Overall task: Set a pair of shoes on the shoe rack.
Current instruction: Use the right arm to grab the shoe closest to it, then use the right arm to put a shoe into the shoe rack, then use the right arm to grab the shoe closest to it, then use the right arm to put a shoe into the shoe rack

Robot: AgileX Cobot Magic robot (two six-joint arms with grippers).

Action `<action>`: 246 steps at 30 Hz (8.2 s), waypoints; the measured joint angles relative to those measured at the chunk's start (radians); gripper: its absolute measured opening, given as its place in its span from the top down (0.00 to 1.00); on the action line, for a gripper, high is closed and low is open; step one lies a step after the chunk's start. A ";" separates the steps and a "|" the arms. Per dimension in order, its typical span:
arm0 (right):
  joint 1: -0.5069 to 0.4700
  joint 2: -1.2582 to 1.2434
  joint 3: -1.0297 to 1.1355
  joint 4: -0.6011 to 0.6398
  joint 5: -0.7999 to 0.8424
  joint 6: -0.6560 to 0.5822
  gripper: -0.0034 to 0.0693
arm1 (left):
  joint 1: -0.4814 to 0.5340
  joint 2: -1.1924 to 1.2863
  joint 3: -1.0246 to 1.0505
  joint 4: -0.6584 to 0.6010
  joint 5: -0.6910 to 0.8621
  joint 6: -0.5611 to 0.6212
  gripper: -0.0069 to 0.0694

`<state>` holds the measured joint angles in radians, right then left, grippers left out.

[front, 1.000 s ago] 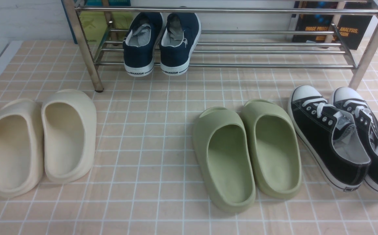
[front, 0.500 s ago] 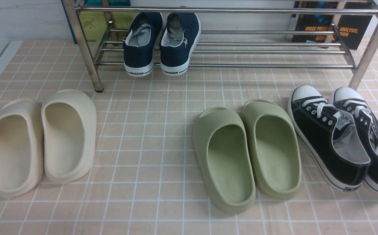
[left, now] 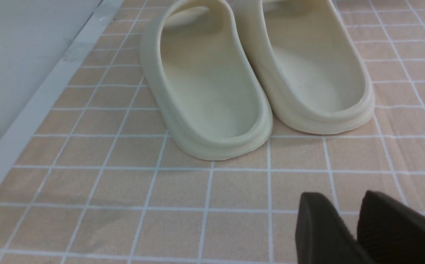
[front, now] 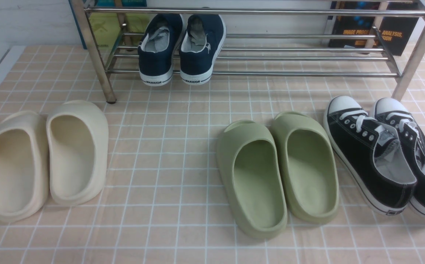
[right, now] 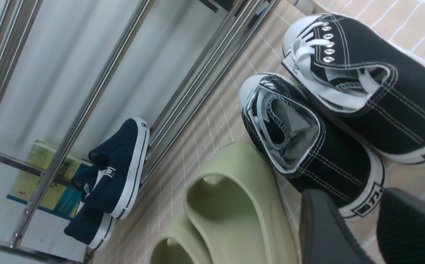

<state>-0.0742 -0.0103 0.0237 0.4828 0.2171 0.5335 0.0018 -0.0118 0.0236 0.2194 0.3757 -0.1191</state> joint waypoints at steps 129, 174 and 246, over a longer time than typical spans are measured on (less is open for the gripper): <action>0.337 1.791 -1.858 -0.411 1.047 -0.674 0.94 | 0.000 0.000 0.000 0.015 0.003 0.000 0.60; 0.347 2.130 -1.867 -0.796 0.278 -0.526 0.75 | 0.000 0.000 0.000 0.015 0.003 0.000 0.60; 0.238 1.582 -1.388 -0.452 0.784 -0.602 0.95 | 0.000 0.000 0.000 0.016 0.003 0.000 0.60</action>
<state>0.1637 1.5722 -1.3639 0.0310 1.0011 -0.0686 0.0018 -0.0118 0.0236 0.2349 0.3786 -0.1191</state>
